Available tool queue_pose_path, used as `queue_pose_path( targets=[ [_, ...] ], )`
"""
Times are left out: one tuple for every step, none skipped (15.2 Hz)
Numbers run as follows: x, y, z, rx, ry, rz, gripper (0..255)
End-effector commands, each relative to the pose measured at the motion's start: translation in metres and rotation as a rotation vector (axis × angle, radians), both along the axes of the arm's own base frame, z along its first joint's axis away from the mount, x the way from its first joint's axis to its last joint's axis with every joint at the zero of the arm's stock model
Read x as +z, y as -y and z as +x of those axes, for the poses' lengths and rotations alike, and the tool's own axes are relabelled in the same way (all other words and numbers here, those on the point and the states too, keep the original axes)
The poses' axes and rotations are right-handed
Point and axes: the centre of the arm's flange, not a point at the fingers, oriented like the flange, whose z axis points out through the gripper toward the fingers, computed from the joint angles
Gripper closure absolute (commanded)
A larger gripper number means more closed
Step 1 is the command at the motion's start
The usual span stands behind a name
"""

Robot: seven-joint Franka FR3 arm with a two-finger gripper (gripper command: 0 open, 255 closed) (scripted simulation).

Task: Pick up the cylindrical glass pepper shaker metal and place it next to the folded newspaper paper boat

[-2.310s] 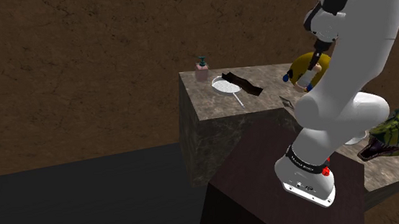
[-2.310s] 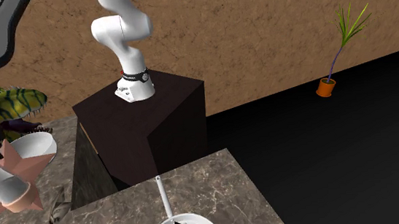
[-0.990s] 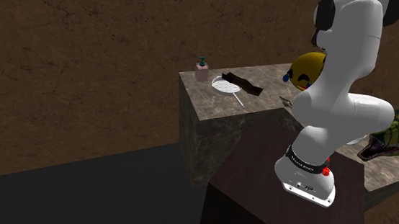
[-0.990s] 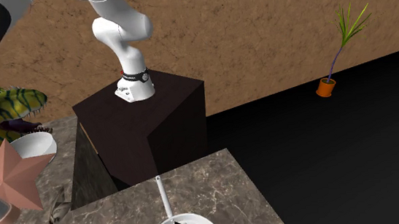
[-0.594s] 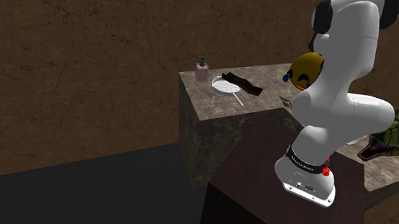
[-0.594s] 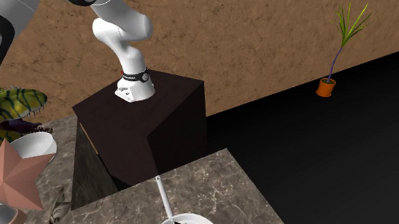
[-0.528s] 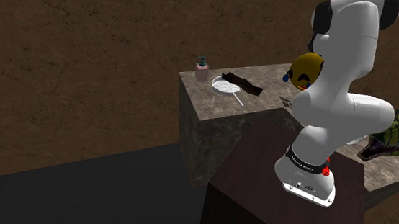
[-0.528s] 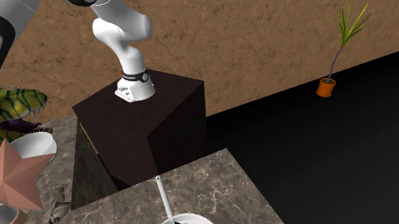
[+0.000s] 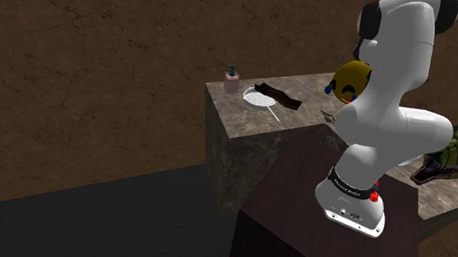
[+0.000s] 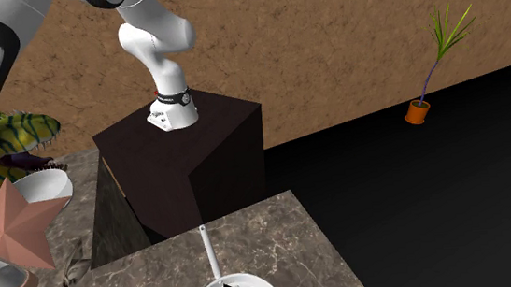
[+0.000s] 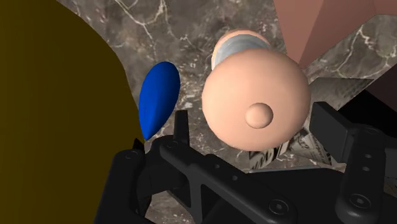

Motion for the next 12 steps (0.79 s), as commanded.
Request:
queue_pose_path(
  targets=[
    [0.0, 0.0, 0.0, 0.0, 0.0, 0.0, 0],
    [0.0, 0.0, 0.0, 0.0, 0.0, 0.0, 0],
    [0.0, 0.0, 0.0, 0.0, 0.0, 0.0, 0],
    [0.0, 0.0, 0.0, 0.0, 0.0, 0.0, 0],
    [0.013, -0.002, 0.0, 0.0, 0.0, 0.0, 0],
    [0.026, -0.003, -0.001, 0.0, 0.0, 0.0, 0],
    [0.039, -0.005, -0.001, 0.0, 0.0, 0.0, 0],
    [0.05, -0.006, -0.001, 0.0, 0.0, 0.0, 0],
    [0.05, -0.006, -0.001, 0.0, 0.0, 0.0, 0],
    [0.05, -0.006, -0.001, 0.0, 0.0, 0.0, 0],
    [0.05, -0.006, -0.001, 0.0, 0.0, 0.0, 0],
    [0.05, -0.006, -0.001, 0.0, 0.0, 0.0, 0]
  ],
)
